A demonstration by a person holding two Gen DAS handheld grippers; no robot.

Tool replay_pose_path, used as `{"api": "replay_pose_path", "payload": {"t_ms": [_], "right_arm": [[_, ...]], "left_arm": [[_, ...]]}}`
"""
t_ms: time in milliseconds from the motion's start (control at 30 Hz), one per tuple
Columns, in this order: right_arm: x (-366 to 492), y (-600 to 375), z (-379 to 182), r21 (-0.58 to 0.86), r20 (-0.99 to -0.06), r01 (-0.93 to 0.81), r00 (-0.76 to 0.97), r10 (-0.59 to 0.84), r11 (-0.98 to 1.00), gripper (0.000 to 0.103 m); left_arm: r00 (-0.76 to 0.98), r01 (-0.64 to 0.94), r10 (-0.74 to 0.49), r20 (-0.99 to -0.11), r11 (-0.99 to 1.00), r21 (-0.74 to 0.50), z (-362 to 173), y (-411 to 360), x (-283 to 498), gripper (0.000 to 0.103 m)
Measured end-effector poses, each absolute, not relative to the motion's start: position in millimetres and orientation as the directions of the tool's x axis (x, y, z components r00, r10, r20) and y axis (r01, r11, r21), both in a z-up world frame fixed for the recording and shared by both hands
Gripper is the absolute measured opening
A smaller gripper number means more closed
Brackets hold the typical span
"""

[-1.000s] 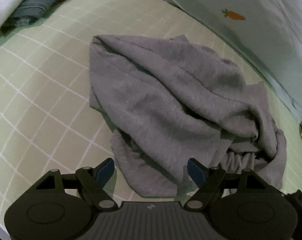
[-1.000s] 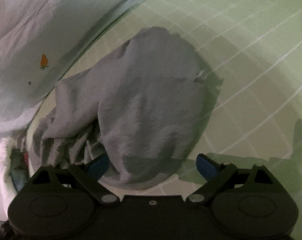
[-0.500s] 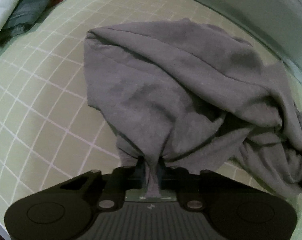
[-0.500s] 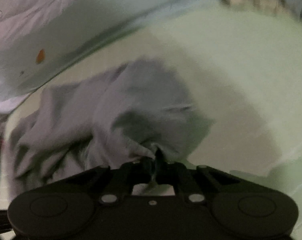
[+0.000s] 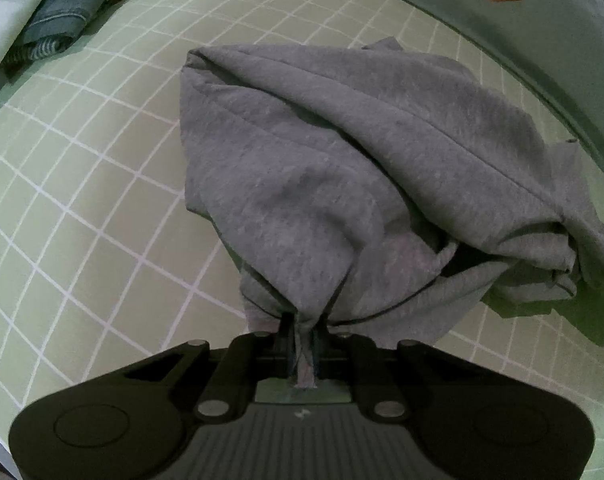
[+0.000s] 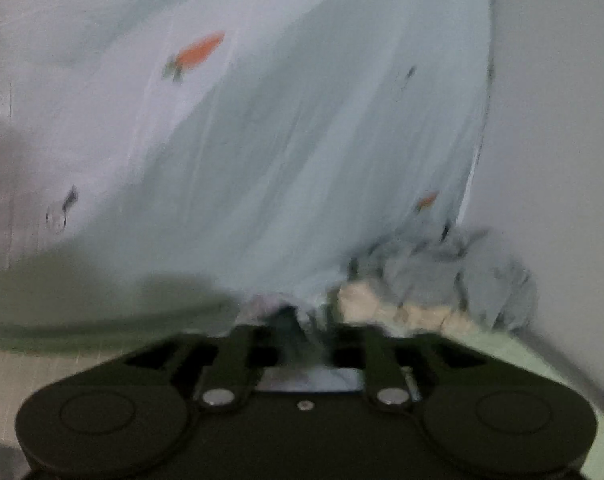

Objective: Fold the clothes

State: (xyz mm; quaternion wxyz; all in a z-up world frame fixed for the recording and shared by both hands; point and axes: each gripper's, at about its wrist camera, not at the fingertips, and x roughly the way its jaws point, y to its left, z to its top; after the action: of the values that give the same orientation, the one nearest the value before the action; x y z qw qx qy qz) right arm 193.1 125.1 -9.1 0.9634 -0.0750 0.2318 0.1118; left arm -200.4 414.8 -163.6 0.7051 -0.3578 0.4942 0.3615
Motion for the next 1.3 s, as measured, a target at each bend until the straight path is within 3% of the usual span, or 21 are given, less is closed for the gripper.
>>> {"api": "replay_pose_path", "payload": {"t_ms": [33,67,167,267,367,467,500,767,867,1000,1100,1233,1300], "right_arm": [[187.6,128.7,-18.6,-0.101,-0.497,-0.266,0.848,0.183,0.959,0.073],[180.1,130.9,-27.4,-0.109,-0.525,-0.288,0.829,0.191,0.952,0.086],[148.9,137.9,-59.8,-0.087,-0.632,-0.36,0.741,0.227,0.929,0.092],[117.0,139.2,-91.3,-0.006,-0.723,-0.395,0.636,0.269,0.919,0.099],[88.3,136.0,-112.0,0.08,-0.782,-0.392,0.546,0.302,0.916,0.099],[63.9,141.3,-123.7,0.113,-0.817,-0.428,0.474,0.329,0.897,0.1],[61.2,141.3,-124.3,0.102,-0.82,-0.444,0.469,0.328,0.89,0.1],[53.0,137.8,-108.4,0.102,-0.795,-0.47,0.491,0.356,0.877,0.1],[48.6,129.4,-106.0,0.123,-0.785,-0.47,0.493,0.376,0.874,0.1],[38.7,111.8,-99.4,0.145,-0.769,-0.465,0.502,0.395,0.873,0.1],[31.0,94.5,-90.7,0.149,-0.758,-0.447,0.522,0.392,0.882,0.1],[21.6,69.1,-83.0,0.145,-0.755,-0.415,0.54,0.372,0.898,0.1],[17.9,58.9,-84.8,0.143,-0.766,-0.397,0.536,0.356,0.907,0.1]], "left_arm": [[0.248,-0.864,0.156,-0.956,0.483,-0.145,-164.9,411.6,-196.8,0.013],[0.253,-0.864,0.153,-0.955,0.481,-0.152,-164.7,411.2,-198.1,0.016],[0.268,-0.867,0.146,-0.952,0.468,-0.172,-164.0,413.0,-202.9,0.029],[0.285,-0.872,0.143,-0.948,0.45,-0.194,-162.5,414.5,-210.0,0.032],[0.297,-0.874,0.145,-0.944,0.439,-0.208,-162.8,413.6,-213.2,0.031],[0.299,-0.878,0.163,-0.94,0.433,-0.204,-160.2,412.2,-215.3,0.009],[0.299,-0.88,0.171,-0.939,0.43,-0.202,-159.0,411.7,-216.1,0.007],[0.289,-0.881,0.495,-0.819,0.472,-0.025,-101.1,388.4,-232.9,0.004],[0.376,-0.848,0.548,-0.748,0.528,-0.04,-70.3,367.0,-236.1,0.004],[0.525,-0.752,0.501,-0.688,0.651,-0.101,-42.8,329.8,-224.0,0.004],[0.632,-0.639,0.387,-0.671,0.75,-0.17,-37.6,295.0,-201.7,0.004],[0.685,-0.455,0.201,-0.701,0.869,-0.196,-47.9,248.8,-165.3,0.004],[0.668,-0.397,0.134,-0.732,0.896,-0.199,-57.8,229.9,-153.1,0.01]]}}
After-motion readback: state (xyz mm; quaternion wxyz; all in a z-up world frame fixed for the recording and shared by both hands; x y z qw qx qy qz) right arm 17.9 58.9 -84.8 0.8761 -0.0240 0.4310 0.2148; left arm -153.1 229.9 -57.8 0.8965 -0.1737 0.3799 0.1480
